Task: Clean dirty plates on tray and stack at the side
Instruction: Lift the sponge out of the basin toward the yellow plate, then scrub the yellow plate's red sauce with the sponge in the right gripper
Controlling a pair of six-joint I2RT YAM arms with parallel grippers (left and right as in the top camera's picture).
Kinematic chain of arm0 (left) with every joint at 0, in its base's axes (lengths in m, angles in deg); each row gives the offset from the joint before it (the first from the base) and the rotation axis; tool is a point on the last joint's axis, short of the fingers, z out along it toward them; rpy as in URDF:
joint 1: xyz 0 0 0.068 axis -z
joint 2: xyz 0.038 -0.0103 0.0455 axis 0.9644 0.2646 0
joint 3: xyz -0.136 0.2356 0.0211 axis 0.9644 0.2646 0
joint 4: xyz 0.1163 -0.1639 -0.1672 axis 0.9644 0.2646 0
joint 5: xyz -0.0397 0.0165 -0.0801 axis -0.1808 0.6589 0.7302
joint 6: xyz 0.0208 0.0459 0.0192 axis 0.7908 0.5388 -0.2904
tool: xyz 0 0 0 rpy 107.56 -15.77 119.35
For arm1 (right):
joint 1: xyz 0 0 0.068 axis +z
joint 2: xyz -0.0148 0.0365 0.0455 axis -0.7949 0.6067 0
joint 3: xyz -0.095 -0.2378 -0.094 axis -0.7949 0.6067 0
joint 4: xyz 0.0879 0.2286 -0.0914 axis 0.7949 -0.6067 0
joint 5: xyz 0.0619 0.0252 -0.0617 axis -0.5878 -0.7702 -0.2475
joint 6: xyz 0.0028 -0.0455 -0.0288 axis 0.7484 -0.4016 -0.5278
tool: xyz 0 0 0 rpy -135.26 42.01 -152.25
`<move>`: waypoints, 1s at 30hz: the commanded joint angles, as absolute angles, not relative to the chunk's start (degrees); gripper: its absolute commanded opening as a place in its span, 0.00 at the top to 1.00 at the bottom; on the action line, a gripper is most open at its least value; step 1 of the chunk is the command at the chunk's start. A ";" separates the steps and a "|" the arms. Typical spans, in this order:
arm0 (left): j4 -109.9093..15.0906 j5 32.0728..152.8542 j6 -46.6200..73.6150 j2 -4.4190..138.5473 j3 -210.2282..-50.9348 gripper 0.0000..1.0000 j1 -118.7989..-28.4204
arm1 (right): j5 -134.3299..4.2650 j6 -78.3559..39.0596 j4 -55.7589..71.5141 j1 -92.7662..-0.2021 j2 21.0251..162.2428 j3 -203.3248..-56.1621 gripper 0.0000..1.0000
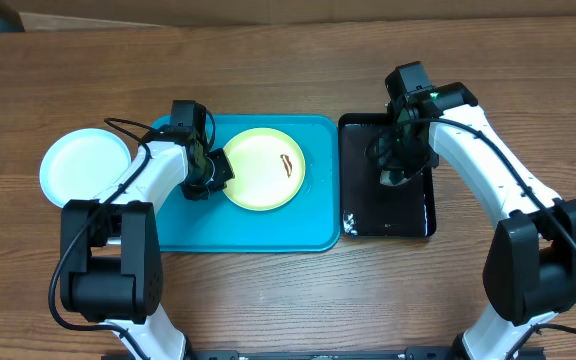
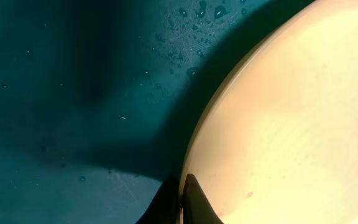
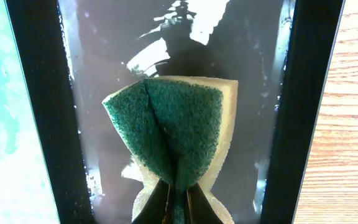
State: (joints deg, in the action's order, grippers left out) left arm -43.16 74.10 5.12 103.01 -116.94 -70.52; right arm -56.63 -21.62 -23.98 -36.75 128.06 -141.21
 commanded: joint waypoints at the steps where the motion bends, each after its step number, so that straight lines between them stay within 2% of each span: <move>1: -43.29 72.77 6.23 103.75 -116.42 0.96 -70.12 | -56.91 -22.93 -23.72 -36.48 126.31 -143.04 0.96; 12: -43.35 72.81 6.23 103.75 -116.42 0.96 -70.12 | -58.77 -25.70 -26.38 -34.65 126.31 -152.46 0.96; 21: -43.38 72.79 6.21 103.75 -116.42 0.96 -70.12 | -60.15 -22.77 -16.22 -22.17 126.42 -154.30 0.96; 30: -43.77 72.79 6.19 103.75 -115.96 0.96 -70.12 | -48.43 -19.98 -6.89 -10.58 130.44 -154.28 0.96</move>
State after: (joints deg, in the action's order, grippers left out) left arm -43.38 74.08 5.12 103.01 -116.94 -70.52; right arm -54.92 -21.35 -8.33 -12.70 128.30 -152.31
